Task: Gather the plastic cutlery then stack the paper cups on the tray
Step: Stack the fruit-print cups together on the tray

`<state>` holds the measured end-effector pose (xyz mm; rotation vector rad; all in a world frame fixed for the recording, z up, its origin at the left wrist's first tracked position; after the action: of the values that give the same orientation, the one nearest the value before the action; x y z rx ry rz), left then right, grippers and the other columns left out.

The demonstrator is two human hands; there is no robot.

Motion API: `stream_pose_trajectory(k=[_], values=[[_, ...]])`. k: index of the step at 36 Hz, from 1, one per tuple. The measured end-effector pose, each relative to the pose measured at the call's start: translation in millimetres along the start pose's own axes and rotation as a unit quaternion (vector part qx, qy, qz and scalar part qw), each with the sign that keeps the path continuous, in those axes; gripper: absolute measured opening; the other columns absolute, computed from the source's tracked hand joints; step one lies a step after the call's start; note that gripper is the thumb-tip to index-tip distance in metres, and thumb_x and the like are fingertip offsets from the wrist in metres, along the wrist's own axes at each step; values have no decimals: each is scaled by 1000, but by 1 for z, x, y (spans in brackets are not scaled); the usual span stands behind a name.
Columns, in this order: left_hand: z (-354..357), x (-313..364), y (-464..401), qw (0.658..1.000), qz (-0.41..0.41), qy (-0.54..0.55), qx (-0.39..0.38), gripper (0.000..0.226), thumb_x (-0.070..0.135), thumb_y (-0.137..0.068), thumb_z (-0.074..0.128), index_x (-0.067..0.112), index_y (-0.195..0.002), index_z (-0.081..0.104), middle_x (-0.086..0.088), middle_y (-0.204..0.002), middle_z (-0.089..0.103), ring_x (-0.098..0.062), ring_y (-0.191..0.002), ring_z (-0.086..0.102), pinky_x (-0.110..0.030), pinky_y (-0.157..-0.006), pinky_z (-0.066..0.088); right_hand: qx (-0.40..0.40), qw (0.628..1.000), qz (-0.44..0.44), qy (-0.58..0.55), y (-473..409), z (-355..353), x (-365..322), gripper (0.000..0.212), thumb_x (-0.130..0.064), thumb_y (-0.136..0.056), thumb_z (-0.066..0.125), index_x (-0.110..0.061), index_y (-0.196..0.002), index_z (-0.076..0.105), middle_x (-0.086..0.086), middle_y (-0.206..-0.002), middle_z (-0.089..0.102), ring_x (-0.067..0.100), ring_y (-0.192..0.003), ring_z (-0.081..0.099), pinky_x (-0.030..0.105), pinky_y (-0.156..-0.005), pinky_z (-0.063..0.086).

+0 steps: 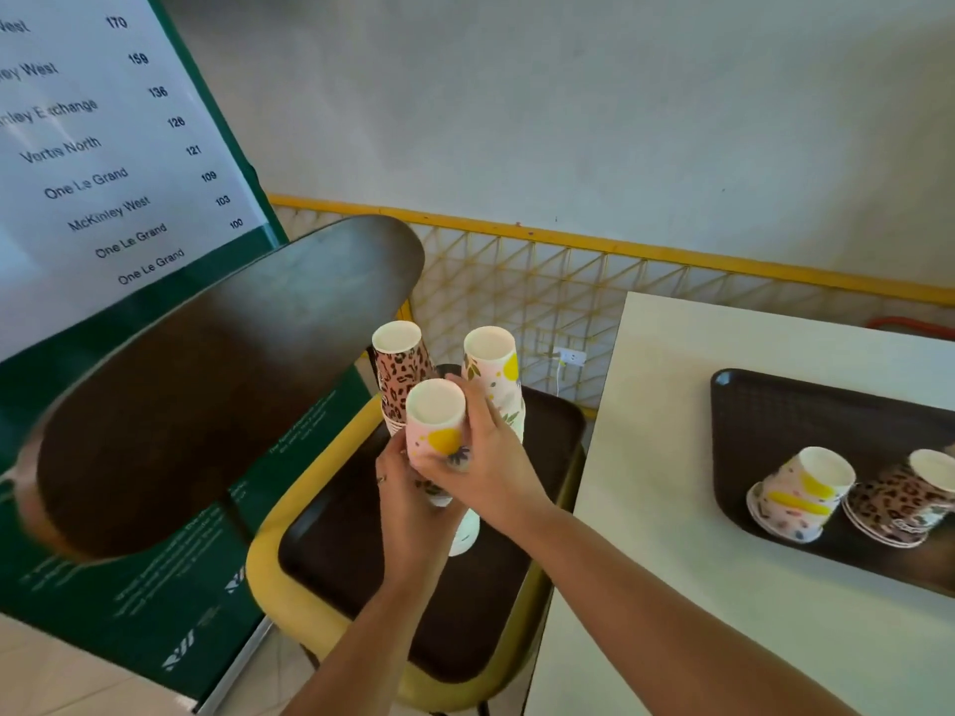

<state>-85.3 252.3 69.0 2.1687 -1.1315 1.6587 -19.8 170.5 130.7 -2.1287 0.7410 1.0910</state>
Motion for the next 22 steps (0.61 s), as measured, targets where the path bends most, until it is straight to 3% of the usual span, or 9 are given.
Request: stream_pose_trajectory(k=[5,7,9,12,14,16,20,22], values=[[1,-1,5,999,35,2,-13,94,13,-56,88,33,-127,30,13,-129,34,16,-113,38,-3,-87,33,29,999,19,-10,5,2,7,77,-34,-73,75,-27,-136,31,-9,-129,50,2,-115,47,19,-93,44],[2,-5,9,999,33,12,-20,98,14,-53,90,36,-126,28,11,-130,34,14,-115,38,-3,-86,34,41,999,27,-12,8,-1,11,77,-33,-72,76,-26,-136,33,-11,-126,51,-2,-112,46,11,-90,41],[5,-12,13,999,20,27,-32,102,17,-50,92,42,-124,26,10,-131,35,2,-120,40,-9,-91,36,51,998,36,-20,12,-4,14,75,-32,-71,77,-25,-134,35,-15,-120,51,-3,-111,48,2,-84,39],[12,-27,18,998,6,24,-53,105,27,-47,93,41,-126,26,12,-132,36,-15,-129,37,-29,-100,42,67,996,47,-30,19,-8,18,73,-31,-70,78,-27,-130,37,-17,-119,52,-1,-113,51,2,-85,41],[16,-36,20,998,-6,20,-61,104,44,-44,89,50,-127,27,11,-133,43,-19,-130,40,-42,-102,44,77,995,56,-40,23,-11,21,74,-31,-69,79,-29,-129,37,-16,-121,53,-2,-113,51,5,-88,43],[20,-48,20,997,-30,14,-66,99,55,-42,83,57,-125,29,10,-130,49,-19,-127,44,-44,-101,45,86,993,63,-44,27,-14,22,72,-29,-68,79,-30,-126,37,-16,-119,53,-2,-111,52,4,-87,43],[29,-72,20,993,-75,17,-91,103,56,-41,84,29,-130,41,1,-127,54,-19,-120,52,-48,-93,52,91,992,72,-46,33,-16,25,70,-29,-68,80,-34,-121,36,-20,-115,53,-7,-108,52,4,-86,44],[32,-75,19,992,-80,24,-99,101,44,-43,89,26,-131,42,-1,-127,54,-19,-119,52,-44,-95,51,89,992,78,-46,36,-16,26,71,-30,-67,80,-35,-122,35,-24,-114,51,-7,-109,51,7,-88,45]])
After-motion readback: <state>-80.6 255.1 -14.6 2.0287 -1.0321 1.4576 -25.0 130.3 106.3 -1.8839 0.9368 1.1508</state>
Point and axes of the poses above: each hand's wrist, its own y-axis away from the middle knuckle, its own z-axis out of the palm, x = y × z, the point moved 4 cm from there along -y, towards the middle knuckle
